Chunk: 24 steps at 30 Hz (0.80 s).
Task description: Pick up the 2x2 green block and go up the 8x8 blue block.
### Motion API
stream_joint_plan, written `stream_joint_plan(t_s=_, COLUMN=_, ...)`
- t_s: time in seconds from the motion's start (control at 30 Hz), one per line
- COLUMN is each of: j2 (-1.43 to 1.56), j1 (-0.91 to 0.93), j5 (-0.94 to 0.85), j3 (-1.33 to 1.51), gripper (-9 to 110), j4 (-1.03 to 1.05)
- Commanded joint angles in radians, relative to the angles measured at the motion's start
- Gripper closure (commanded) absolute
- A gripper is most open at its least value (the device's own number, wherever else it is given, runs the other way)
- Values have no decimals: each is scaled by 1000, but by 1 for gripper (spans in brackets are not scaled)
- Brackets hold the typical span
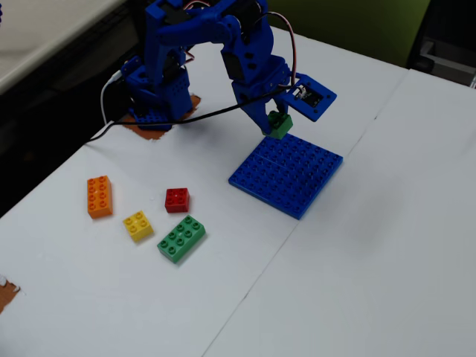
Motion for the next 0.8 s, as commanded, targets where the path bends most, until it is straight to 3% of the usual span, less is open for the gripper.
stream_joint_plan(t_s=0.0, j2=63, j1=-11, j5=0, j3=2, gripper=101, j4=8)
stream_joint_plan(t_s=0.77, j2=72, j1=-9, j5=0, j3=12, gripper=101, j4=8)
